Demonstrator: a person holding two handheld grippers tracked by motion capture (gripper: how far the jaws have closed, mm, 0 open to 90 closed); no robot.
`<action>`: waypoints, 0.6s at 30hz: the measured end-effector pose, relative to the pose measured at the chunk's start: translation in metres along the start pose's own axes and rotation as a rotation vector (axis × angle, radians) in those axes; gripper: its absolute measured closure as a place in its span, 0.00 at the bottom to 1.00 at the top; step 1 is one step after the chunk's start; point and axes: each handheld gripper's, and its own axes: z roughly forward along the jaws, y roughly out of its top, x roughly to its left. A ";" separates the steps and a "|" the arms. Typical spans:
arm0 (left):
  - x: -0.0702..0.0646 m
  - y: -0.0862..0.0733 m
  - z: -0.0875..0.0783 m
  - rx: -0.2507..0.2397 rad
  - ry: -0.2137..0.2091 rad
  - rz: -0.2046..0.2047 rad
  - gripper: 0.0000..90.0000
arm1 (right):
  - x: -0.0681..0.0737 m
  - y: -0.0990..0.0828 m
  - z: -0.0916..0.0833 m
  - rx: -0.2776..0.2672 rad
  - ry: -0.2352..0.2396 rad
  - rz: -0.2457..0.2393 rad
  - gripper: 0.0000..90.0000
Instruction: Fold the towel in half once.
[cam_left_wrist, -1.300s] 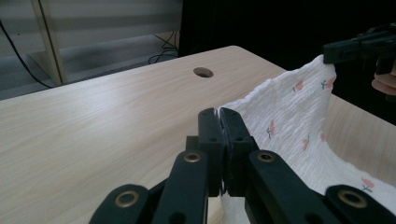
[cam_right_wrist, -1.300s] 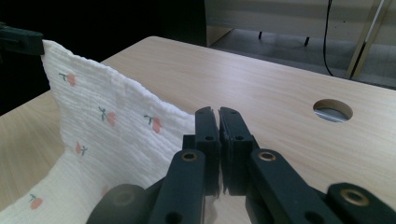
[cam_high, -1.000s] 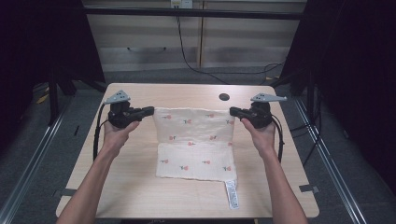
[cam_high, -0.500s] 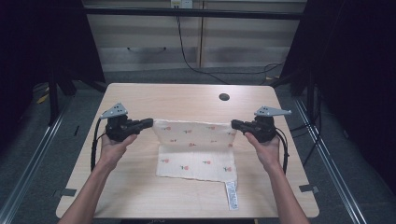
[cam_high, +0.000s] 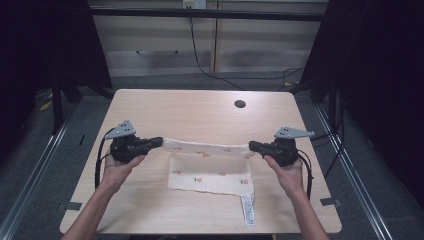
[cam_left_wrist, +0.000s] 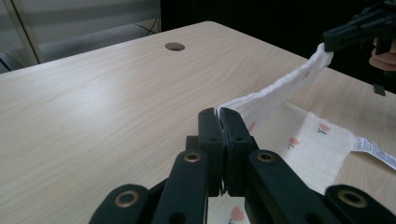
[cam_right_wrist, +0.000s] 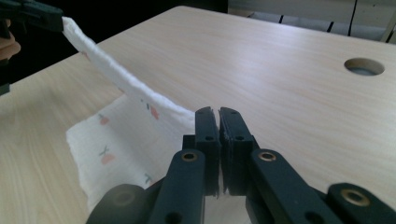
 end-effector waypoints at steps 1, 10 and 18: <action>0.000 -0.003 -0.001 0.009 0.001 0.008 0.98 | 0.001 -0.003 0.000 0.010 0.003 -0.001 0.96; -0.014 -0.028 -0.008 0.065 -0.013 0.035 0.98 | 0.017 -0.020 -0.004 0.048 0.029 -0.020 0.96; -0.024 -0.050 -0.001 0.121 -0.034 0.055 0.98 | 0.022 -0.045 -0.001 0.110 0.044 -0.003 0.96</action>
